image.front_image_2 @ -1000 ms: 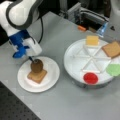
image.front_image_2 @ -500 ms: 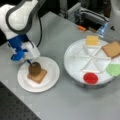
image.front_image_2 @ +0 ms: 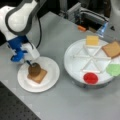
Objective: Ingredient selection for cheeseburger or sandwich
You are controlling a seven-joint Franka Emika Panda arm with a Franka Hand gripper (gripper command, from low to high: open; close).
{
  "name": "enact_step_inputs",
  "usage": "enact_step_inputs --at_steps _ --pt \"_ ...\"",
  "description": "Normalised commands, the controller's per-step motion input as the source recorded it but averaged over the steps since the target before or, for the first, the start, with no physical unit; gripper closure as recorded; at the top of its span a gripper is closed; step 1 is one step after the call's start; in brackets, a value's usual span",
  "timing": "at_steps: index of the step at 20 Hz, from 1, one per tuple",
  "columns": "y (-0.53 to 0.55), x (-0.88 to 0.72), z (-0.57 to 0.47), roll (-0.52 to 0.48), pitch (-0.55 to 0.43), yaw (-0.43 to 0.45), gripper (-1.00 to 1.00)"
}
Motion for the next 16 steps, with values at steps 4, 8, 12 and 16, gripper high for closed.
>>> enact_step_inputs --at_steps 4,8,12,16 --pt "-0.2 0.27 0.02 -0.01 0.082 0.23 1.0" --pt "-0.22 0.26 -0.01 -0.008 0.073 0.236 1.0" --pt "-0.22 0.26 -0.02 -0.002 0.062 0.232 1.0" --pt "-0.2 0.26 -0.02 0.005 0.052 0.227 1.0"
